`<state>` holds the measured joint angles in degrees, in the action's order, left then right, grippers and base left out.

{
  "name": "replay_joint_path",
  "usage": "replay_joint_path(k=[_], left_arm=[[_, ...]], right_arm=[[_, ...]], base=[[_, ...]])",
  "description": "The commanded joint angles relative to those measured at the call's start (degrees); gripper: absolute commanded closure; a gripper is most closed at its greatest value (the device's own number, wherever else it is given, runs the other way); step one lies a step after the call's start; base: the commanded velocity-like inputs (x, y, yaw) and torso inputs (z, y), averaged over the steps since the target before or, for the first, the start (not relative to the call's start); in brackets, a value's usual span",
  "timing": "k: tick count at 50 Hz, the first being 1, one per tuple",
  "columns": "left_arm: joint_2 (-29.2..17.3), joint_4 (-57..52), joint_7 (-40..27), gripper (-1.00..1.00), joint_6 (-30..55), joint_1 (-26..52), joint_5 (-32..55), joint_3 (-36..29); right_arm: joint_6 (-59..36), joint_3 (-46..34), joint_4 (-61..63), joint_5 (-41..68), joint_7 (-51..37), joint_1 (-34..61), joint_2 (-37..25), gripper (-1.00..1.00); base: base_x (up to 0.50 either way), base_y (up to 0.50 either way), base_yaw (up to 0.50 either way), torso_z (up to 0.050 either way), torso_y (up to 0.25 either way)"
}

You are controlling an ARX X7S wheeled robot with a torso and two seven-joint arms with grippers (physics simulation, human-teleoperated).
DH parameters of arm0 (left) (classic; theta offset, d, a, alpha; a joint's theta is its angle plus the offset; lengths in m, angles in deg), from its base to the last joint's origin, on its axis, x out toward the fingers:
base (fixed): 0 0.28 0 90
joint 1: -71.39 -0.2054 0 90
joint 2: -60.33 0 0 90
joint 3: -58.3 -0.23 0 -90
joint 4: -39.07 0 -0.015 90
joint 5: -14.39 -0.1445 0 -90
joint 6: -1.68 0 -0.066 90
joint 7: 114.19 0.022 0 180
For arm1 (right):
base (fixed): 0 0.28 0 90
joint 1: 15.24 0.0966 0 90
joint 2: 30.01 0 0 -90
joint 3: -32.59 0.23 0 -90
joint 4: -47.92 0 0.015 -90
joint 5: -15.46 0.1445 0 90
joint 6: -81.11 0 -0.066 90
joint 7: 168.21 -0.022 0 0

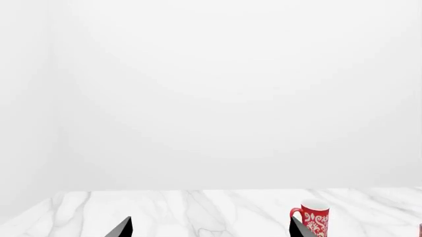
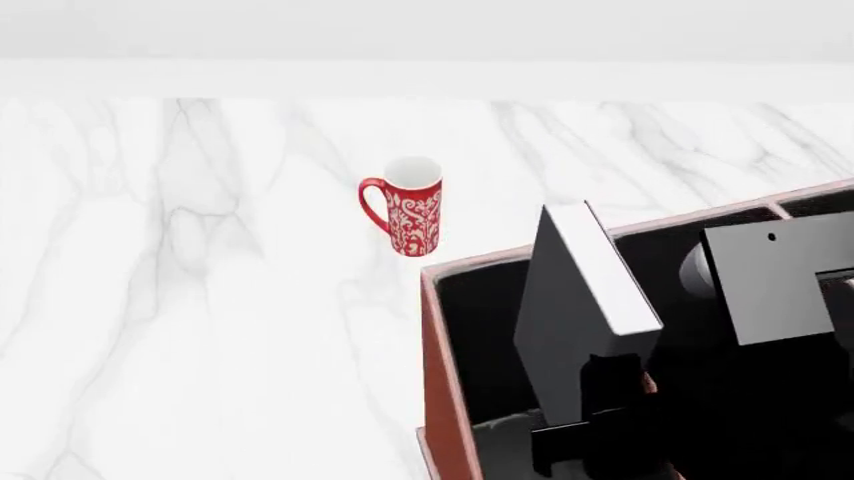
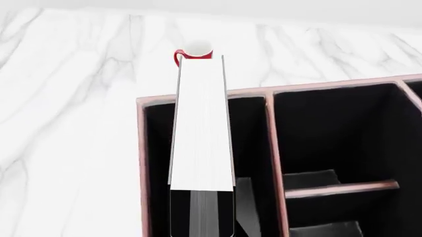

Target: Pick up the book and place it in the left compartment of the caddy.

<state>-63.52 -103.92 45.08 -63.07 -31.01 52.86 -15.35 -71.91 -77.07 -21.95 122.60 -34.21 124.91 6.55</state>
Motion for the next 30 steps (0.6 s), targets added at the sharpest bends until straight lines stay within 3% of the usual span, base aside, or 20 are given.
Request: replay_joint_path(k=[1,30], left_arm=[[-0.2,0.1,-0.1,-1.00,-0.3,-0.1,0.0,-0.1],[0.0,0.6,0.4,-1.00,-2.1,-1.2,-1.3,-0.9]], right_arm=[[0.7,1.3,0.3,-3.5,2.4,-1.3,-0.1,1.00],[3.9,0.2,-2.2,-13.2,7.7,-4.7,2.8,1.00]], base=[[0.00,0.00,0.00,0.000,0.000],[0.00,0.00,0.00,0.000,0.001]])
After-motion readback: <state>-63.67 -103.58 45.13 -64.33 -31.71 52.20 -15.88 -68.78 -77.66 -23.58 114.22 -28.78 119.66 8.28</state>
